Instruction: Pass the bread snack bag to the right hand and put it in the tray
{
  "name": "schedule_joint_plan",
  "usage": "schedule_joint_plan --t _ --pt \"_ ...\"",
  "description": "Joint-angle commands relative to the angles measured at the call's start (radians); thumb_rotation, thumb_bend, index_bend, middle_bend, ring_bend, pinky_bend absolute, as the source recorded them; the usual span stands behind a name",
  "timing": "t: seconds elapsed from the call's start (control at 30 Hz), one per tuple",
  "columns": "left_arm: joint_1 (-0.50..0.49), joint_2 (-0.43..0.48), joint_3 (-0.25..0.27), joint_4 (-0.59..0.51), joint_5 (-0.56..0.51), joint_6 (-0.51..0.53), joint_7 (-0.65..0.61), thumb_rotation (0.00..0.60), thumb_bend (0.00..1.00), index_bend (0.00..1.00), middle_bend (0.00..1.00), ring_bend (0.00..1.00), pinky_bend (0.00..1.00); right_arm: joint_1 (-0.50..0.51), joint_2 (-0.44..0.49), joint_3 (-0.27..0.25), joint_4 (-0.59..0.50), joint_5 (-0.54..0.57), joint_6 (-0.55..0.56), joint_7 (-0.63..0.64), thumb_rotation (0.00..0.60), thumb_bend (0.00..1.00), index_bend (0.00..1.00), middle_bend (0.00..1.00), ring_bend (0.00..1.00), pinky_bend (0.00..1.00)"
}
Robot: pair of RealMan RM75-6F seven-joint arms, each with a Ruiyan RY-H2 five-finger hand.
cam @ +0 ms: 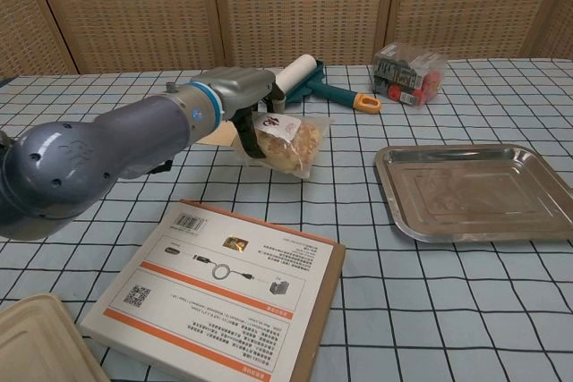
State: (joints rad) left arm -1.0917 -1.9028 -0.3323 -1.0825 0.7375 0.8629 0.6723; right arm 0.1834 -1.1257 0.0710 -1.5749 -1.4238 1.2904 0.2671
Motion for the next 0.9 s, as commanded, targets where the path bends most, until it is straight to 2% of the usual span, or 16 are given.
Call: schedule_joint_plan --t 0.03,0.07,0.1,0.17,0.37,0.57,0.7,0.77,0.9 --pt "-0.039 -0.022 -0.005 0.018 -0.054 -0.074 0.028 0.6 0.28 0.27 0.07 0.12 0.17 0.0 0.001 0.002 0.007 0.006 -0.004 0.008 0.6 0.11 0.04 0.0 0.0 0.0" --pt "-0.044 -0.017 -0.005 0.008 -0.067 -0.084 0.031 0.6 0.22 0.14 0.01 0.05 0.09 0.0 0.002 0.002 0.008 0.006 -0.006 0.01 0.6 0.11 0.04 0.0 0.0 0.0" --pt "-0.046 -0.012 -0.004 -0.001 -0.073 -0.086 0.033 0.6 0.17 0.05 0.0 0.01 0.03 0.0 0.002 0.001 0.009 0.005 -0.006 0.011 0.6 0.11 0.04 0.0 0.0 0.0" --pt "-0.046 0.002 0.001 -0.024 -0.078 -0.083 0.036 0.6 0.12 0.0 0.0 0.0 0.0 0.0 0.001 0.001 0.009 0.003 -0.006 0.011 0.6 0.11 0.04 0.0 0.0 0.0" --pt "0.019 0.122 0.031 -0.199 -0.032 0.008 0.01 0.6 0.1 0.0 0.0 0.0 0.0 -0.001 -0.004 -0.005 0.004 -0.008 -0.003 -0.004 0.6 0.11 0.04 0.0 0.0 0.0" --pt "0.186 0.353 0.132 -0.472 0.108 0.207 -0.023 0.6 0.11 0.0 0.0 0.0 0.0 0.002 -0.018 -0.008 -0.006 0.005 -0.013 -0.065 0.6 0.11 0.04 0.0 0.0 0.0" --pt "0.31 0.493 0.19 -0.614 0.182 0.328 -0.089 0.6 0.11 0.0 0.0 0.0 0.0 0.007 -0.029 -0.009 -0.01 0.013 -0.024 -0.094 0.6 0.11 0.04 0.0 0.0 0.0" --pt "0.368 0.547 0.226 -0.656 0.24 0.384 -0.125 0.6 0.11 0.0 0.0 0.0 0.0 0.012 -0.036 -0.007 -0.009 0.017 -0.03 -0.112 0.6 0.11 0.04 0.0 0.0 0.0" --pt "0.468 0.61 0.288 -0.669 0.339 0.487 -0.186 0.6 0.11 0.0 0.0 0.0 0.0 0.026 -0.048 -0.002 -0.008 0.025 -0.044 -0.158 0.6 0.11 0.04 0.0 0.0 0.0"
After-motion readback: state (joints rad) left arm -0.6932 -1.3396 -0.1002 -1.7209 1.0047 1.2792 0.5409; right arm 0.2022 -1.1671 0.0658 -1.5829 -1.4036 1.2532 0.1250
